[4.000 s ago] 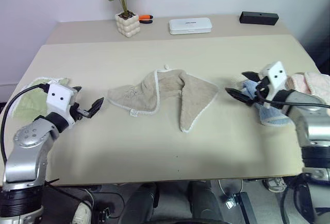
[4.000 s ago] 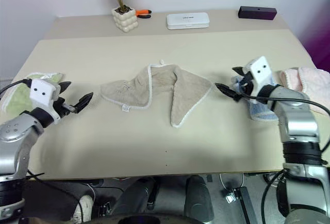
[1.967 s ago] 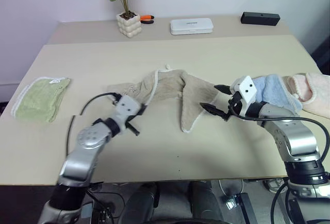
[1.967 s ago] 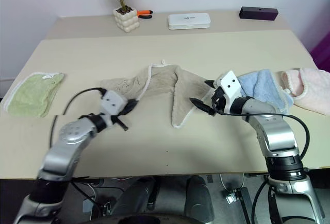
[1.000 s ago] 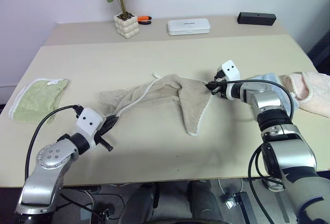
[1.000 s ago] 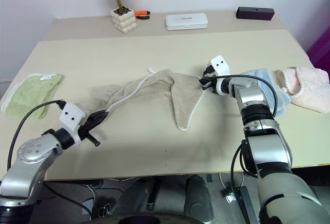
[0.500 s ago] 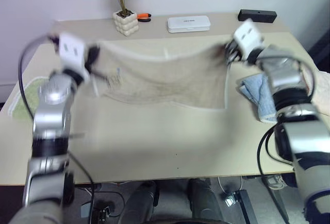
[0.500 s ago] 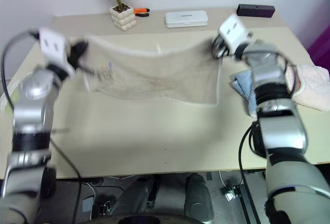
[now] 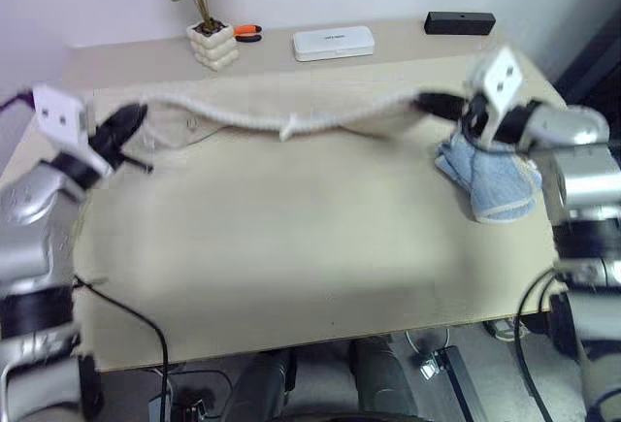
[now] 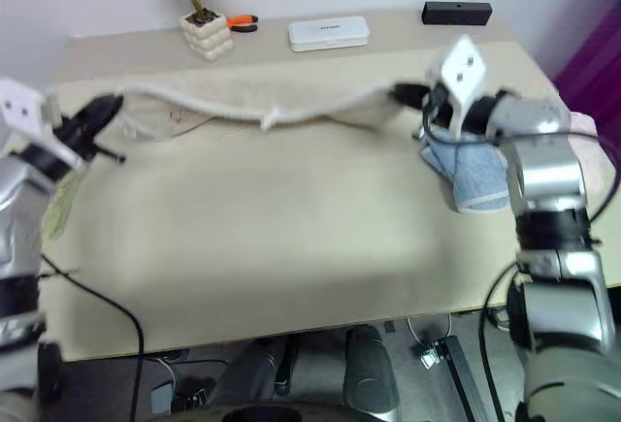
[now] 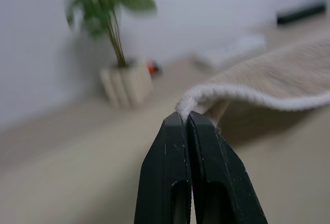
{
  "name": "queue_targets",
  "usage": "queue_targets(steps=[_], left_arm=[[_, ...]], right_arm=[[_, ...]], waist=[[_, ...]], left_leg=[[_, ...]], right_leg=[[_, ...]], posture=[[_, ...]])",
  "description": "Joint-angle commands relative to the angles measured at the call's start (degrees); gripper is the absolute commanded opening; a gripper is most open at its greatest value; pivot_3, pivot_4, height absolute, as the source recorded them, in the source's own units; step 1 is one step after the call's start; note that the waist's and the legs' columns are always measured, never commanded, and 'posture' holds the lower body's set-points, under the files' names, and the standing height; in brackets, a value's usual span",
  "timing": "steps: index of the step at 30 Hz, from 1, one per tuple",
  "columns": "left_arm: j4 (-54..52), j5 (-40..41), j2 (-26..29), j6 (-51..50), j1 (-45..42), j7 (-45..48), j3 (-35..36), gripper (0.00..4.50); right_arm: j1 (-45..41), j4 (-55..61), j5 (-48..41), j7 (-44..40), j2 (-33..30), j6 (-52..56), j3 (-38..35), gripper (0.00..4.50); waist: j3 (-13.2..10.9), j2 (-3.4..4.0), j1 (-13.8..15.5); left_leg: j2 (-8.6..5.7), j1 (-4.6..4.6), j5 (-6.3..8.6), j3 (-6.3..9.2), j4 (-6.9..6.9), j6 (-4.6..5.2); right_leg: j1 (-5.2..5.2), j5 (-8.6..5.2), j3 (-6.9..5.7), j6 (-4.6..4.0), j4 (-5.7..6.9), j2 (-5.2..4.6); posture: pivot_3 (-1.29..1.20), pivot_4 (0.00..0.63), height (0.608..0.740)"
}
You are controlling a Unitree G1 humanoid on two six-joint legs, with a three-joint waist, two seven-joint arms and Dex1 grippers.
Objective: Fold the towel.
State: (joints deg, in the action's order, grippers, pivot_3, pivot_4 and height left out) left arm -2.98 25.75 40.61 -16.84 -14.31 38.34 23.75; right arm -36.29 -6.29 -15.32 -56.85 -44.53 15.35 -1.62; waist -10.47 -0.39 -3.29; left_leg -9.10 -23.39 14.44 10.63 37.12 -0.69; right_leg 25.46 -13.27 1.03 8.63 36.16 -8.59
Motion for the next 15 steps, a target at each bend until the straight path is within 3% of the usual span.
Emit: queue_targets(steps=[1, 4, 8, 11, 15], left_arm=[[-10.28, 4.1, 2.55, -4.67, 7.89, 2.68, 4.31, 0.0], [-16.73, 5.4, 4.74, -8.07, 20.96, 7.56, 7.37, 0.0], [-18.59, 5.83, 6.5, -9.8, 28.97, 10.66, 9.56, 0.0], [-19.27, 7.51, 7.09, -11.6, 31.53, 12.65, 10.59, 0.0], [-15.78, 5.39, 6.93, -9.76, 27.83, 11.25, 9.13, 0.0]], right_arm=[[5.6, 11.1, -4.99, -3.66, -3.97, 6.4, -2.53, 0.02], [14.77, 18.71, -9.98, -8.5, -8.75, 12.18, -4.53, 0.02], [20.43, 23.28, -14.16, -10.8, -11.66, 16.23, -7.14, 0.02], [23.0, 24.81, -15.49, -11.37, -12.68, 17.25, -8.5, 0.02], [20.05, 20.54, -12.04, -6.68, -11.07, 14.83, -7.97, 0.02]], waist=[[-0.01, 0.02, 0.99], [0.01, 0.03, 2.26], [0.01, 0.04, 3.44], [0.01, 0.04, 4.16], [0.02, 0.03, 4.19]], left_leg=[[0.0, 0.02, 0.0, -0.05, 0.04, -0.01], [0.02, 0.15, 0.18, -0.09, 0.03, 0.28], [0.07, 0.36, 0.24, -0.31, 0.03, 0.38], [0.11, 0.51, 0.27, -0.43, 0.03, 0.41], [0.12, 0.7, 0.35, -0.51, 0.01, 0.5]], right_leg=[[-0.01, 0.04, 0.03, 0.02, 0.02, 0.0], [-0.14, 0.13, 0.06, 0.01, 0.02, 0.01], [-0.31, 0.13, 0.18, 0.01, -0.02, 0.01], [-0.46, 0.12, 0.2, 0.01, -0.06, -0.01], [-0.68, 0.11, 0.2, 0.02, -0.16, -0.03]], posture=[[0.0, 0.15, 0.74], [0.0, 0.15, 0.74], [0.0, 0.15, 0.74], [0.0, 0.15, 0.74], [0.0, 0.15, 0.74]])
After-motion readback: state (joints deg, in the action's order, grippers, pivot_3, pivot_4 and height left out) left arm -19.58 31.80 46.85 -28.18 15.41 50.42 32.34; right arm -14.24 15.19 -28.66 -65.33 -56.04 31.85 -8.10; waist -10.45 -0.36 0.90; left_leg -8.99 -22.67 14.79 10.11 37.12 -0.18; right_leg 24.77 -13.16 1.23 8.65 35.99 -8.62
